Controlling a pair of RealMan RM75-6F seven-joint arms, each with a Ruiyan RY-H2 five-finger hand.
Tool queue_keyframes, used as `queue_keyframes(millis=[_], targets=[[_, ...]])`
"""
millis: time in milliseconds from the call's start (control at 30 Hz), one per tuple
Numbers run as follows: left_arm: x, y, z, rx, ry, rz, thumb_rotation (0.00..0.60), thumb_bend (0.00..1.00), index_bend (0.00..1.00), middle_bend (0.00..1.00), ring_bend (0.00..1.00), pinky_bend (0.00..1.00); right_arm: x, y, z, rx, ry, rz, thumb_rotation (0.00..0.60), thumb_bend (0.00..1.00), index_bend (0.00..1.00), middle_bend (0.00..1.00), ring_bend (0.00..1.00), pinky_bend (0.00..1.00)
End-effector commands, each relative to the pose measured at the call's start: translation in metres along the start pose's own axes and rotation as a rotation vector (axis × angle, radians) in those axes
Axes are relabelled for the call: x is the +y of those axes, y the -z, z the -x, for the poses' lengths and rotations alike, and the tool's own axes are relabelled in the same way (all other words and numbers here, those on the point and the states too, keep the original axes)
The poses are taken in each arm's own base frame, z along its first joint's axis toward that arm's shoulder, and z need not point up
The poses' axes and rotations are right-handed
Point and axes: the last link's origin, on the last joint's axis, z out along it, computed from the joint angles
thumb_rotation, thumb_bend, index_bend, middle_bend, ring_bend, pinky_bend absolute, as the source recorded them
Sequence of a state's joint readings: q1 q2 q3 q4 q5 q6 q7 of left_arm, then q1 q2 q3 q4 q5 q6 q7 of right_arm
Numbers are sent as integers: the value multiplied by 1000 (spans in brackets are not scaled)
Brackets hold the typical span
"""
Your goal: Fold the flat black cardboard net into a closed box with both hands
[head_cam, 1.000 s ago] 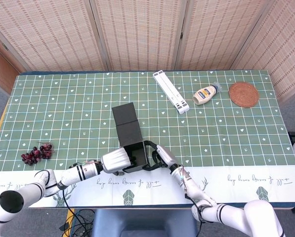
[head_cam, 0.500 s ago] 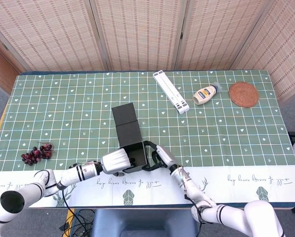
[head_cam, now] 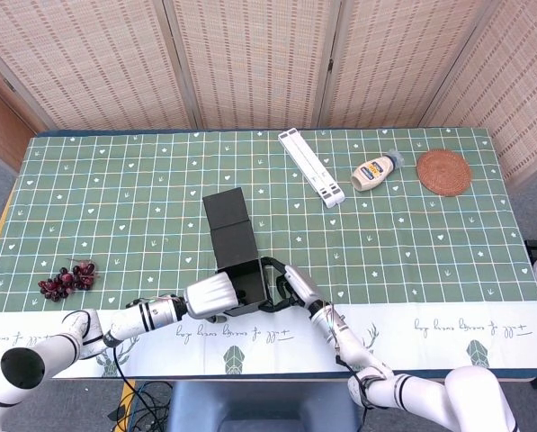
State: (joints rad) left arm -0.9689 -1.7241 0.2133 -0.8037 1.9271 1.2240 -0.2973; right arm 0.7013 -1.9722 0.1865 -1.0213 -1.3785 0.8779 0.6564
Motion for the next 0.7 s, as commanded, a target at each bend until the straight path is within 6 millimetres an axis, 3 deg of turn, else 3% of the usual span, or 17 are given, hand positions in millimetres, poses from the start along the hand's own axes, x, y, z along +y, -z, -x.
queue_keyframes(millis=[33,300,467,700], targets=[[0,0,0,-1,-3,0,600,149,654,595,657,810,0,0,0,0,0,0,600,52,334,453,781,1000],[0,2,0,-2,0,-2,600,149,629,590,607,809,0,0,0,2,-4,-2,600,51,334,453,781,1000],[-1,8,-2,7,11,-27,600,149,525,492,578,809,1,1,-4,16,-10,-2,600,52,334,452,781,1000],[-6,19,-12,45,9,-65,600,149,477,445,563,807,0,3,-11,36,-20,-5,600,52,334,452,781,1000]])
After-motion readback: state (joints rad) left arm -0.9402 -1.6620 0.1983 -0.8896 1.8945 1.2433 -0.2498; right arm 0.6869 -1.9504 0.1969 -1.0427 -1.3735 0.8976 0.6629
